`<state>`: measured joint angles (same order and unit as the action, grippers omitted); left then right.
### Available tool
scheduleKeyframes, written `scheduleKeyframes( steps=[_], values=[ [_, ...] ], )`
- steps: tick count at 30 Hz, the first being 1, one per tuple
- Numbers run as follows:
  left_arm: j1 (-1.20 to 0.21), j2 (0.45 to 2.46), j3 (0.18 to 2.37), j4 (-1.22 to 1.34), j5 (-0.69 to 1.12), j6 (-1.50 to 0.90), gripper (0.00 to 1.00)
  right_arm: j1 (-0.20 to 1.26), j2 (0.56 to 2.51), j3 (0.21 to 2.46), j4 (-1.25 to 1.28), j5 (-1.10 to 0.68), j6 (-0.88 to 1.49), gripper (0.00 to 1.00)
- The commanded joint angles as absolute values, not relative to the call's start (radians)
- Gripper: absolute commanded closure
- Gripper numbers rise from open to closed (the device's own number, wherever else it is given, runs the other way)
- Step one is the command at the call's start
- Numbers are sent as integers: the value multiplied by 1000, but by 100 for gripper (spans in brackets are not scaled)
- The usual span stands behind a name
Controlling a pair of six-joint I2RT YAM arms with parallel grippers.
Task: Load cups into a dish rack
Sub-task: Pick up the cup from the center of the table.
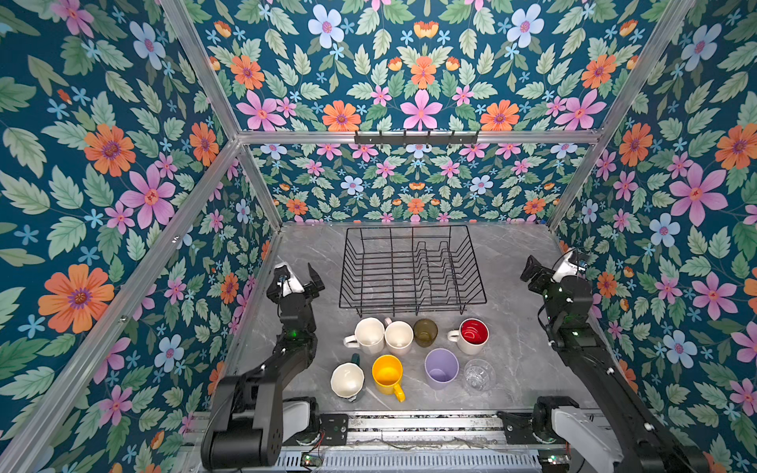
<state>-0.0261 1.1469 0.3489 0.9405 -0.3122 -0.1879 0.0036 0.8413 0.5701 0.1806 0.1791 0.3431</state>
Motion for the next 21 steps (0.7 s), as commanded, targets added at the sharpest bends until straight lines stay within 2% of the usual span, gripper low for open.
scheduleKeyframes(
  steps=[1, 5, 10, 15, 21],
  values=[
    [-25, 1073, 371, 764, -276, -358, 0, -2, 742, 571, -95, 10, 433, 1],
    [-25, 1047, 409, 755, -137, -365, 1, -2, 712, 671, -348, -78, 403, 5],
    [-25, 1060, 498, 694, -34, -407, 2, 22, 805, 844, -678, -150, 361, 11],
    [-25, 1037, 520, 685, 0, -433, 2, 132, 857, 888, -811, -121, 373, 20],
    [-25, 972, 540, 614, 12, -407, 2, 191, 929, 848, -858, -203, 424, 26]
  ],
)
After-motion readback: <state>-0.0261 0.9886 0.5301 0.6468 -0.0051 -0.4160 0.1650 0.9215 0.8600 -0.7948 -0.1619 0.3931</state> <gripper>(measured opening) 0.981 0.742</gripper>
